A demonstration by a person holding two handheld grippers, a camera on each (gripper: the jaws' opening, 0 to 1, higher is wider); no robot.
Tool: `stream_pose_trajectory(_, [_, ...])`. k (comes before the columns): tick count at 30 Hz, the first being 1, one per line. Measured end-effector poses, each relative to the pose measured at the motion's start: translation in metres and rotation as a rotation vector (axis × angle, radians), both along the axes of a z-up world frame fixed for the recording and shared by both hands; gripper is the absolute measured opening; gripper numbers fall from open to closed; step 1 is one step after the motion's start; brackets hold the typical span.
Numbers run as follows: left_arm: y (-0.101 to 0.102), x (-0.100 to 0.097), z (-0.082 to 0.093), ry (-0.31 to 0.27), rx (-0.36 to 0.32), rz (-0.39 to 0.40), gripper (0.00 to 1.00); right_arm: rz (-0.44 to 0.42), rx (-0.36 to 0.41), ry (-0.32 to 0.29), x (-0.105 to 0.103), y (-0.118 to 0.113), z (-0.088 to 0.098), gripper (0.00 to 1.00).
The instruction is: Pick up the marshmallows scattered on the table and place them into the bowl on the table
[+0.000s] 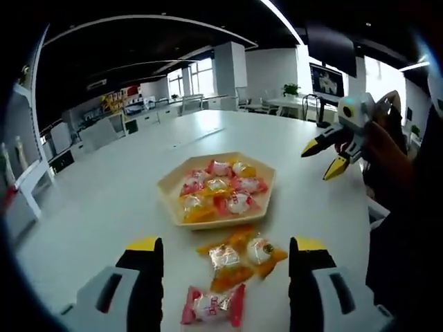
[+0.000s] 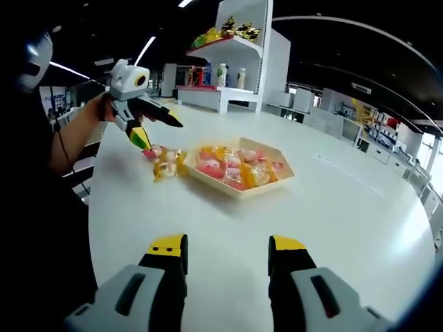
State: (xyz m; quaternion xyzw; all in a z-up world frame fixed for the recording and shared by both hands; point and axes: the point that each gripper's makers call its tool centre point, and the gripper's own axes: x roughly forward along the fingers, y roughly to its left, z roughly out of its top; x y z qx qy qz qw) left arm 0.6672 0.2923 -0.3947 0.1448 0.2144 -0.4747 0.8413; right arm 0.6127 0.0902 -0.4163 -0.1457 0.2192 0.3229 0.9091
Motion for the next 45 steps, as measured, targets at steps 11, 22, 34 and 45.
stream_pose_trajectory(11, [0.016, 0.004, -0.006, 0.007, 0.045, 0.023, 0.71, 0.004, -0.005, 0.004, 0.001, 0.001, 0.0, 0.46])
stream_pose_trajectory(22, [0.026, 0.001, -0.012, 0.055, 0.039, 0.061, 0.65, 0.009, -0.012, 0.007, 0.002, 0.003, 0.0, 0.46])
stream_pose_trajectory(34, [0.038, 0.001, -0.028, 0.081, 0.09, 0.091, 0.63, 0.017, -0.015, 0.015, 0.001, 0.008, -0.002, 0.46])
stream_pose_trajectory(45, [0.047, 0.0, -0.037, 0.1, 0.115, 0.101, 0.6, 0.022, -0.015, 0.011, 0.002, 0.012, 0.0, 0.46])
